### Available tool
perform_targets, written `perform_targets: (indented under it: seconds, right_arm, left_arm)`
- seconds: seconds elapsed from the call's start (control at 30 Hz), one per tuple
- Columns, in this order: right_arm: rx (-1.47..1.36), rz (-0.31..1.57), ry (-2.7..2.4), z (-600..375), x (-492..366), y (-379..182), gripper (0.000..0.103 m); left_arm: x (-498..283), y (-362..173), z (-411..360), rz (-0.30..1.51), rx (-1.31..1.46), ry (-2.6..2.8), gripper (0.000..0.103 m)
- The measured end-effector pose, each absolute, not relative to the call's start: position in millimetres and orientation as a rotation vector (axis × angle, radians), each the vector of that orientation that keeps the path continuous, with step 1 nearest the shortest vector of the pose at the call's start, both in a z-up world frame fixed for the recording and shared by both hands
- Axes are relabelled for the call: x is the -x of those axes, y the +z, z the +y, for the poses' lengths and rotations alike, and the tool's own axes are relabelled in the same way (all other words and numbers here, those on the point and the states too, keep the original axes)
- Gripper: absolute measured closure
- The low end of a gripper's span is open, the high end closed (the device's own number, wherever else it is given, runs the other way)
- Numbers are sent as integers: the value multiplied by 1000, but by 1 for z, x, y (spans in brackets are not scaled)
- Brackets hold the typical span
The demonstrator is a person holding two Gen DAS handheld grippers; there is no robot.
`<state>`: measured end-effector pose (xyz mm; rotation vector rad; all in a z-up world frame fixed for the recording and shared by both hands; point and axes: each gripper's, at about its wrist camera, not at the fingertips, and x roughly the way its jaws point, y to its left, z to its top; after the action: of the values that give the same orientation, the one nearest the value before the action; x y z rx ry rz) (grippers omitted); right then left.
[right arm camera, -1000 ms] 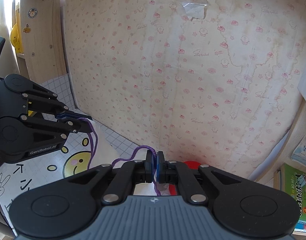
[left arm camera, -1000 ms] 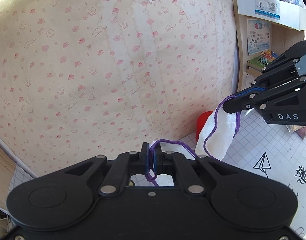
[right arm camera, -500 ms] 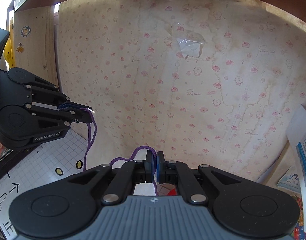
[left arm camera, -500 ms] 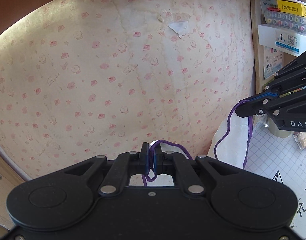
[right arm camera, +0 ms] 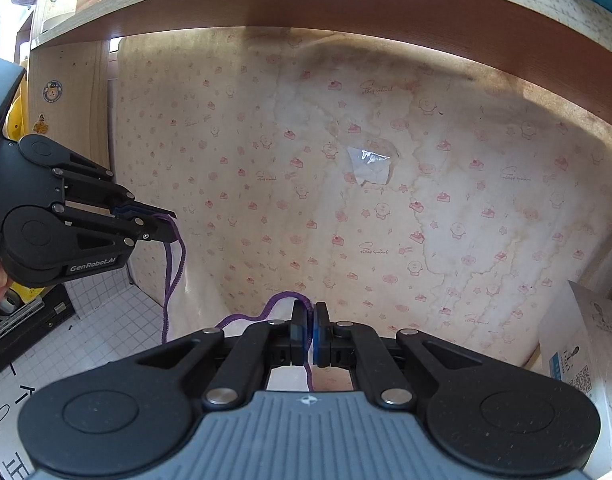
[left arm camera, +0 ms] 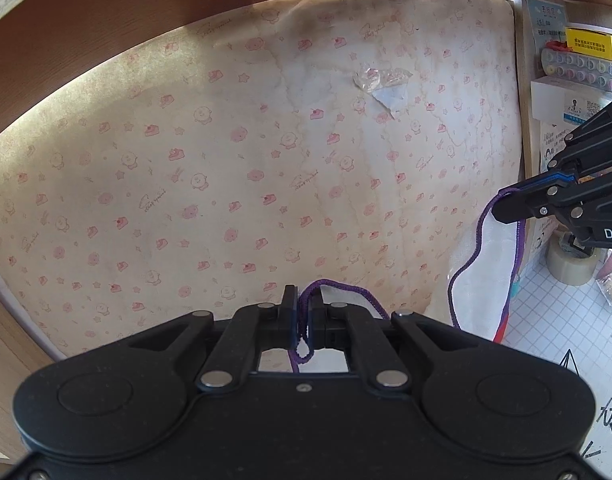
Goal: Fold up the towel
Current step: 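Lift the towel by its corners with both grippers, shaking it open, then lower the spread towel flat onto the table with both grippers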
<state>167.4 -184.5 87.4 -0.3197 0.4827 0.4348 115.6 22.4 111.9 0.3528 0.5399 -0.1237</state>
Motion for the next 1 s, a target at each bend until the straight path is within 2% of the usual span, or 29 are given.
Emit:
perform_targets:
  seconds: [0.17, 1.0]
  right_arm:
    - [323, 487, 439, -182, -159, 87, 101]
    - [304, 674, 484, -182, -88, 14, 101]
  left_arm:
    - [-101, 107, 28, 559, -361, -131, 98]
    - [-8, 22, 35, 784, -317, -179, 98]
